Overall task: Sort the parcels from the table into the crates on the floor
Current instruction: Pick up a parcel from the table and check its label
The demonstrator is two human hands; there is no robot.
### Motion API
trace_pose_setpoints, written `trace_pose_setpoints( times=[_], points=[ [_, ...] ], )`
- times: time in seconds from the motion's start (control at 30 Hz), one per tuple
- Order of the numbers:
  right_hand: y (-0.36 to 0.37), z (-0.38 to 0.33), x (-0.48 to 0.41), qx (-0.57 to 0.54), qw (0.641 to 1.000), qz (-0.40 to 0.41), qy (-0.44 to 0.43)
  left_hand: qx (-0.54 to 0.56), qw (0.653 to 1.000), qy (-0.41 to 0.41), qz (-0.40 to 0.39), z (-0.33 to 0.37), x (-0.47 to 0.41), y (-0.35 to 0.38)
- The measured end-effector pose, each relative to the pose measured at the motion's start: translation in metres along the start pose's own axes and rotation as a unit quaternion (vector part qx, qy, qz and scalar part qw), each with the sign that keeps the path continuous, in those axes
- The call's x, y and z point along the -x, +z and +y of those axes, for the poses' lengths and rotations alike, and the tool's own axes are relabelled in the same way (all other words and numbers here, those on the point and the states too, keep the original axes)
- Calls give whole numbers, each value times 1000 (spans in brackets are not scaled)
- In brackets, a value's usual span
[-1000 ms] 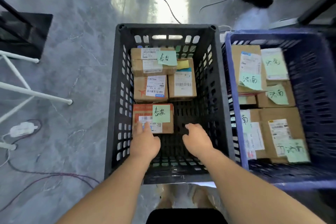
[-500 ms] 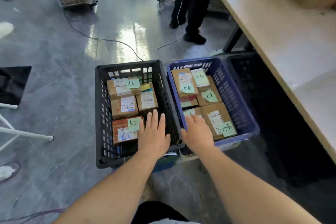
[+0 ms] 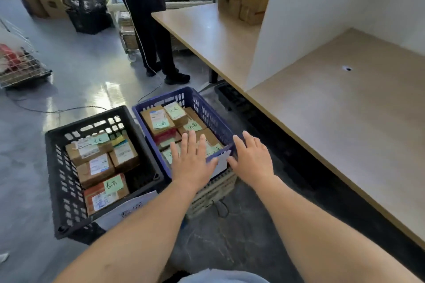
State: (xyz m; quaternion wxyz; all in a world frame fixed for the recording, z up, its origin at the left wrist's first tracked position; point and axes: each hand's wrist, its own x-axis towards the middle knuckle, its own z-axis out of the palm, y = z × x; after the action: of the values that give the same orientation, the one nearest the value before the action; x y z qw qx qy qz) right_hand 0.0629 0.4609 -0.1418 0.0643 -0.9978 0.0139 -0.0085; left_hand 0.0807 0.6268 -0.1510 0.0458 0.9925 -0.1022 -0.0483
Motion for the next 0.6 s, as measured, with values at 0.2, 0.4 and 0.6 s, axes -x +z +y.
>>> trace_pose_setpoints(
  times=[0.2,0.4,0.6],
  points=[
    [-39,92,46,18,996,50,74,-14,997,79,23,102,7,-13],
    [-66,177,98,23,984,81,159,-23,986,166,24,204,14,-15],
    [-73,237,134,26,965,87,247,-43,965,256,21,279,13,-7]
  ],
)
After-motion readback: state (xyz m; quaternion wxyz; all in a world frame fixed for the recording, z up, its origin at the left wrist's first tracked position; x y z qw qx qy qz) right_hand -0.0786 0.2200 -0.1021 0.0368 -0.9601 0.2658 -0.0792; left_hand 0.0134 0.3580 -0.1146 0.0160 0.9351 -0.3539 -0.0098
